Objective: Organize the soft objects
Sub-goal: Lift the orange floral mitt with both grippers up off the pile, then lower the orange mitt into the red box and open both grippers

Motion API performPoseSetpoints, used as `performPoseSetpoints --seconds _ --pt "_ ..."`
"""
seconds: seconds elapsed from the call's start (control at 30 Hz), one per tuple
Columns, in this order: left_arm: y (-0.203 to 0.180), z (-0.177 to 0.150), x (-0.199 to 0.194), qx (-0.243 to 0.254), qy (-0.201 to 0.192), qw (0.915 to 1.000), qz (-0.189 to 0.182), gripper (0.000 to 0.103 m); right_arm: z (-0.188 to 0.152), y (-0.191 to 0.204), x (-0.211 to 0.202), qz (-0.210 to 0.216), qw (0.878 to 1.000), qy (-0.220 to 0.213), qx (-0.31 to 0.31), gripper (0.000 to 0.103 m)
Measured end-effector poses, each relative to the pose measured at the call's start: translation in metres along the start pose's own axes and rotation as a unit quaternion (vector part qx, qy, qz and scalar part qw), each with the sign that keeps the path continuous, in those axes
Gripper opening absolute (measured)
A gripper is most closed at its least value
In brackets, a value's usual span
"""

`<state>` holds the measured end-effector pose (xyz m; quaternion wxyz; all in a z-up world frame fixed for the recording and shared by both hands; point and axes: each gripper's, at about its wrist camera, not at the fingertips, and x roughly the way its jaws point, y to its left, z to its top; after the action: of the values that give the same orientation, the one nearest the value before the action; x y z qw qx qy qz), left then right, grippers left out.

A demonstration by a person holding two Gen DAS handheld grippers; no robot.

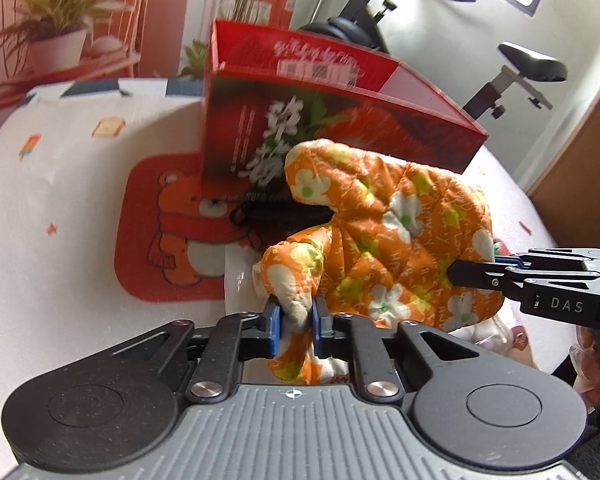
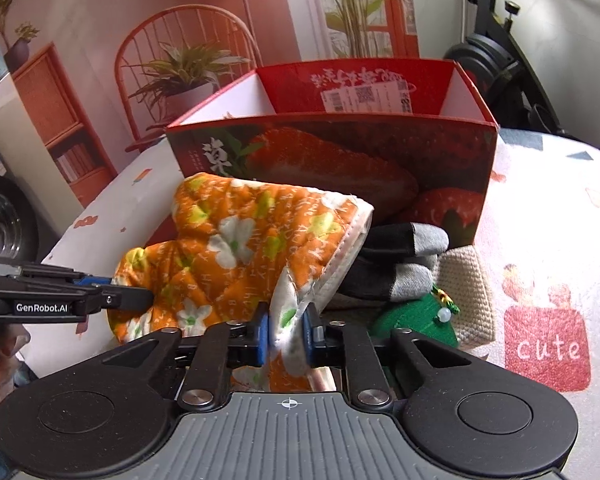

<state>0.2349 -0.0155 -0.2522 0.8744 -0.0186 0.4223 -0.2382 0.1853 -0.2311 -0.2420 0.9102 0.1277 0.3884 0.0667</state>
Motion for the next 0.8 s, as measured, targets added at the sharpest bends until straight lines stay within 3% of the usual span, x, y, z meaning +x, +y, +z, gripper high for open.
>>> performPoseSetpoints --seconds 0.4,0.8 --pt "-0.011 0.042 -0.054 0.0 -0.106 0.9943 -0.008 0.015 0.05 0.016 -0.051 0.012 0.995 -0.092 -0.039 0.014" --pt "-0.032 0.111 -0.049 0.016 -0.17 0.9852 0.015 0.015 0.142 0.002 -0.051 -0.008 0.987 -0.135 -0.091 0.014"
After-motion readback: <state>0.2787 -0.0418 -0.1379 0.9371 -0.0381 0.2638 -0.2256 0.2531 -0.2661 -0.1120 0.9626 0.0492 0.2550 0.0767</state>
